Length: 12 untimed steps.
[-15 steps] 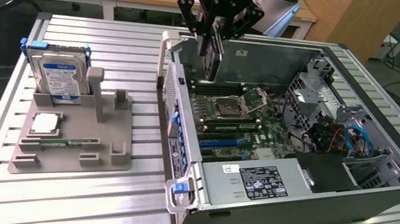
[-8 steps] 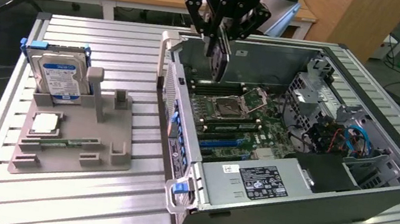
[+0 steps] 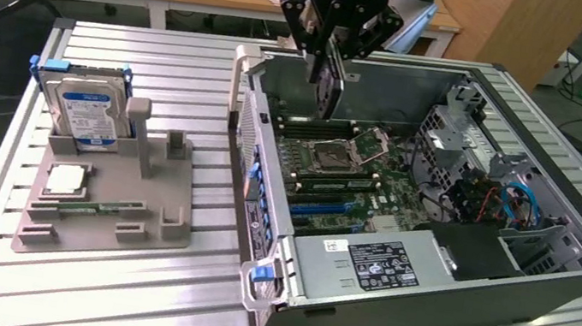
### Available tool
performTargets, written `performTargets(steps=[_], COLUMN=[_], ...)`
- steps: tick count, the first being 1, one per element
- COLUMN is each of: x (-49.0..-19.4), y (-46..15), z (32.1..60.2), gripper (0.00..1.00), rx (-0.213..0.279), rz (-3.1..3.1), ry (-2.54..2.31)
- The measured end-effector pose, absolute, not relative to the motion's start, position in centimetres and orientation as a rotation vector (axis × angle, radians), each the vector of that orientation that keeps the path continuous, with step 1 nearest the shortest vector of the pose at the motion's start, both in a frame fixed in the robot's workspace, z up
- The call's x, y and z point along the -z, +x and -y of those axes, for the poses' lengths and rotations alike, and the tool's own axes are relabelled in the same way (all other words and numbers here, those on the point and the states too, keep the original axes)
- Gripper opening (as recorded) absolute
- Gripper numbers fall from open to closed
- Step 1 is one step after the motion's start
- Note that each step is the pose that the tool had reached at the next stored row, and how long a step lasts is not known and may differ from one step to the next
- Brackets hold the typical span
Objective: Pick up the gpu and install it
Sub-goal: 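Pick up the gpu and move the gpu toward the slot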
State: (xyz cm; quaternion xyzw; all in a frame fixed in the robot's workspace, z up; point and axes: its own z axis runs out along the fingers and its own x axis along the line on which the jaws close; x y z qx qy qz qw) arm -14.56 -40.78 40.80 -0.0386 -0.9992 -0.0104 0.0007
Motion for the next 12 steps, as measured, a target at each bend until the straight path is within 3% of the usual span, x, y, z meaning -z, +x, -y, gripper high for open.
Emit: performTargets(steps=[12], x=[-40.8], y=[-12.8], z=[40.8], gripper=[0.28], rx=[0.033], rz=[3.138], ry=[-0.121])
